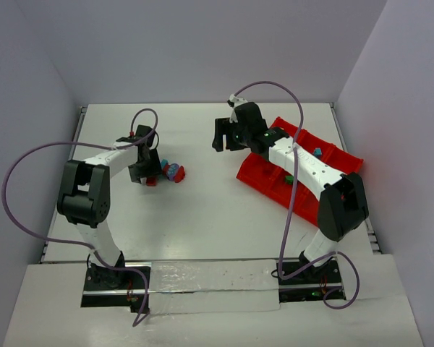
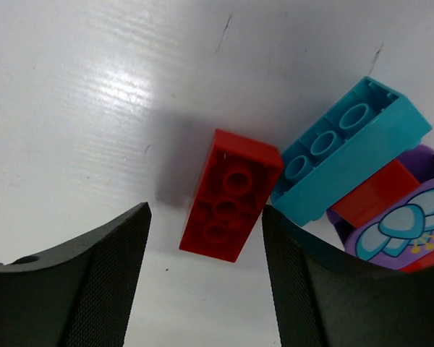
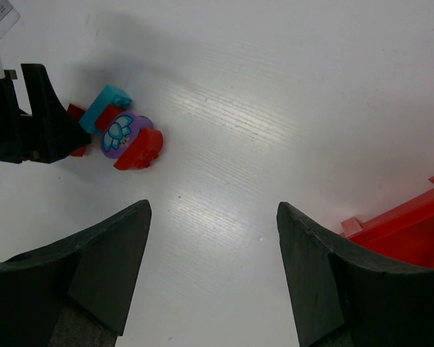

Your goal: Sort the legos into containers by color

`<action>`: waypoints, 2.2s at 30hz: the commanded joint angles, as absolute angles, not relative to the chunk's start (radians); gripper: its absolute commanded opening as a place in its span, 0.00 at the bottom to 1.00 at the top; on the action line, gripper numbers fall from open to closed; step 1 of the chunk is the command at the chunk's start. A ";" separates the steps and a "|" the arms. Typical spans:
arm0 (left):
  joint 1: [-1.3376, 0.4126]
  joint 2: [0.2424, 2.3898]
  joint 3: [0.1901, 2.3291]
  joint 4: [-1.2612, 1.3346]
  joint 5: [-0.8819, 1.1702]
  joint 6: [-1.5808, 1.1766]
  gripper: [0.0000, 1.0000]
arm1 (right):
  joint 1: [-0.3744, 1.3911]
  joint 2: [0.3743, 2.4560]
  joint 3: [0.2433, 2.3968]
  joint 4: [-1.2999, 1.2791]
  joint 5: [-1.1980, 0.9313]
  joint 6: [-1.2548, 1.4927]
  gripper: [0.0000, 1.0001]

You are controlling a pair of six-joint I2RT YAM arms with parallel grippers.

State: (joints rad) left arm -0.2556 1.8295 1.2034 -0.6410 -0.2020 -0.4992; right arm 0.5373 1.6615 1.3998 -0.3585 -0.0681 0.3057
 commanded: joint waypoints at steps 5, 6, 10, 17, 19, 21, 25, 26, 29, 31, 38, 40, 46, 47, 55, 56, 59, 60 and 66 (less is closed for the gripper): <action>-0.256 1.860 1.274 -0.563 -0.217 -0.461 0.63 | 0.541 1.662 1.414 -0.365 -0.063 0.311 0.78; -0.256 1.863 1.277 -0.563 -0.214 -0.460 0.60 | 0.541 1.662 1.415 -0.365 -0.063 0.311 0.78; -0.256 1.861 1.265 -0.563 -0.208 -0.458 0.41 | 0.541 1.664 1.422 -0.373 -0.059 0.310 0.78; -0.256 1.814 1.230 -0.588 -0.236 -0.466 0.10 | 0.542 1.664 1.427 -0.376 -0.058 0.310 0.78; -0.256 1.770 1.262 -0.628 -0.238 -0.472 0.04 | 0.541 1.658 1.427 -0.377 -0.052 0.308 0.78; -0.256 1.734 1.300 -0.665 -0.233 -0.474 0.00 | 0.541 1.649 1.426 -0.379 -0.042 0.307 0.78; -0.284 1.642 1.415 -0.689 -0.108 -0.462 0.00 | 0.535 1.591 1.407 -0.358 0.000 0.299 0.78; -0.298 1.640 1.447 -0.689 -0.086 -0.462 0.00 | 0.532 1.572 1.388 -0.350 0.025 0.299 0.78; -0.427 1.704 1.623 -0.725 -0.051 -0.467 0.00 | 0.505 1.469 1.335 -0.316 0.045 0.314 0.78; -0.469 1.758 1.712 -0.744 -0.020 -0.471 0.00 | 0.480 1.414 1.290 -0.307 0.069 0.327 0.78; -0.648 2.004 2.018 -0.736 0.136 -0.513 0.00 | 0.331 1.087 1.091 -0.297 0.270 0.447 0.79; -0.691 2.081 2.111 -0.719 0.187 -0.527 0.00 | 0.287 0.979 1.033 -0.294 0.297 0.470 0.79; -0.752 2.240 2.279 -0.660 0.277 -0.573 0.00 | 0.252 0.865 0.996 -0.332 0.377 0.460 0.79; -0.759 2.262 2.281 -0.627 0.309 -0.590 0.00 | 0.249 0.849 0.996 -0.340 0.381 0.458 0.79; -0.779 2.341 2.280 -0.505 0.359 -0.662 0.00 | 0.249 0.831 1.004 -0.365 0.359 0.450 0.79; -0.782 2.351 2.281 -0.494 0.356 -0.666 0.00 | 0.249 0.832 1.005 -0.365 0.353 0.449 0.79; -0.785 2.405 2.321 -0.473 0.348 -0.686 0.02 | 0.249 0.831 1.003 -0.370 0.341 0.449 0.79; -0.785 2.409 2.327 -0.473 0.348 -0.687 0.04 | 0.249 0.831 1.003 -0.370 0.340 0.449 0.79; -0.785 2.448 2.370 -0.463 0.337 -0.693 0.52 | 0.249 0.819 1.003 -0.391 0.341 0.440 0.79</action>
State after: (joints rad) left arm -0.7773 2.4462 2.3203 -0.5208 0.3256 -0.6752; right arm 0.2534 0.8447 1.0046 -0.3882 0.3305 0.4484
